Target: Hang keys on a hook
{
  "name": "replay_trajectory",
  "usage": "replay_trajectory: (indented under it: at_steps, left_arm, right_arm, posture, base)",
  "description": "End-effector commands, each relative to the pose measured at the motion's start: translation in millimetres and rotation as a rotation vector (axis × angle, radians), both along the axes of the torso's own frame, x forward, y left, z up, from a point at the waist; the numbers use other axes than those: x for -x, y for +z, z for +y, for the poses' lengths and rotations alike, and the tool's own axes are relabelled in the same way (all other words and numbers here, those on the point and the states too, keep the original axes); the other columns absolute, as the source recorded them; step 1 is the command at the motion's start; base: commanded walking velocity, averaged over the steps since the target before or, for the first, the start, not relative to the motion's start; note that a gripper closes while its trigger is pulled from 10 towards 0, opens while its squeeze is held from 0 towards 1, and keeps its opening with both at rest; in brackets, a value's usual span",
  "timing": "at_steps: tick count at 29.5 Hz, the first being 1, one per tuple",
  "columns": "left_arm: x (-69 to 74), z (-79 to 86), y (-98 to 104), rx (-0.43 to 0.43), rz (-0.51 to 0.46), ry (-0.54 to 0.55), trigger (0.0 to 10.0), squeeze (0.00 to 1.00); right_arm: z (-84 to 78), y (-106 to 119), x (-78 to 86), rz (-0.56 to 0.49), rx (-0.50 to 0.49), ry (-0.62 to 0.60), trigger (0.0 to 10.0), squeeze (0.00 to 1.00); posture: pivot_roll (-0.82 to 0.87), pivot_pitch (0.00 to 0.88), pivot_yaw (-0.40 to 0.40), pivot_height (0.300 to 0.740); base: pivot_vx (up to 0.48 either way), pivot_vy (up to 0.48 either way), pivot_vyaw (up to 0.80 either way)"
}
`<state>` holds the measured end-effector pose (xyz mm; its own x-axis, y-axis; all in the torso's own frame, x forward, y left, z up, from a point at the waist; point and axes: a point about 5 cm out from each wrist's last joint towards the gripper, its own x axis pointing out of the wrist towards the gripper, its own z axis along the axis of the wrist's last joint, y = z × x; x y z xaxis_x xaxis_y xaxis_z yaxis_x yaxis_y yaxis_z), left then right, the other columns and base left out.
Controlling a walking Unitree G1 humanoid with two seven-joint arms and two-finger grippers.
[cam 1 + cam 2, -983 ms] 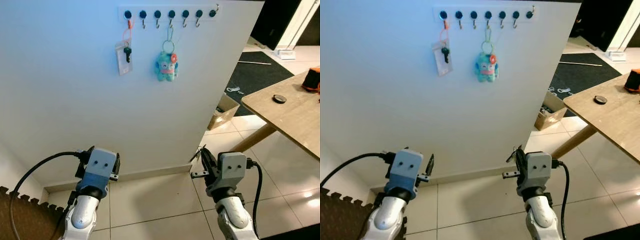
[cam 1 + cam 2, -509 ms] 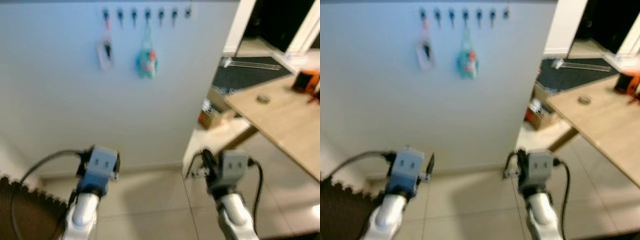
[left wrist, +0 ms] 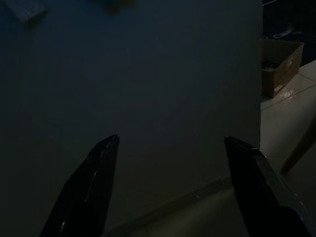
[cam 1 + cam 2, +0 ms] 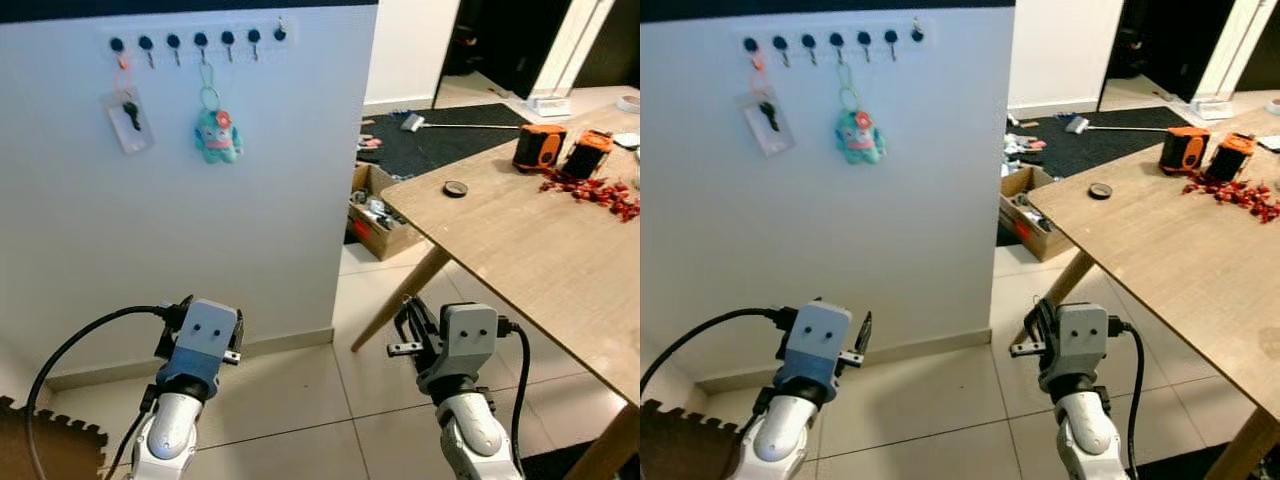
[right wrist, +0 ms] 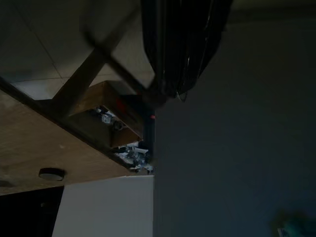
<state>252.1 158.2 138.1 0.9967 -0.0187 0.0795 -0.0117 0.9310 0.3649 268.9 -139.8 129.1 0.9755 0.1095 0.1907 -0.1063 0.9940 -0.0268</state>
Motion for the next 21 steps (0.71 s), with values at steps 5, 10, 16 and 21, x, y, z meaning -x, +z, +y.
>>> replay_trajectory:
  at_steps: [5, 10, 16, 21]
  left_arm:
    - [2.2, 1.6, -5.0, -0.021, 0.022, 0.004, 10.0, 0.00]
    - [2.7, 0.8, -3.4, -0.023, 0.008, -0.009, 10.0, 0.00]
    - [2.6, 1.2, -2.5, -0.022, 0.005, -0.007, 10.0, 0.00]
    - [2.1, 1.4, -2.2, -0.022, 0.005, -0.002, 10.0, 0.00]
  right_arm:
    - [3.1, -1.5, 1.4, 0.013, 0.003, 0.012, 10.0, 0.00]
    - [4.4, -1.4, 1.6, 0.013, 0.004, 0.018, 10.0, 0.00]
    - [6.4, -1.6, 1.7, 0.014, 0.008, 0.027, 10.0, 0.00]
    - [7.2, -1.1, 1.3, 0.013, 0.011, 0.032, 10.0, 0.00]
  posture:
    - [0.13, 0.154, -0.010, 0.740]
    - [0.13, 0.156, -0.010, 0.740]
    - [0.13, 0.159, -0.011, 0.740]
    - [0.13, 0.159, -0.012, 0.740]
  base:
    - [0.000, 0.000, 0.00]
    - [0.173, 0.000, 0.00]
    - [0.473, 0.000, 0.00]
    - [0.480, 0.000, 0.00]
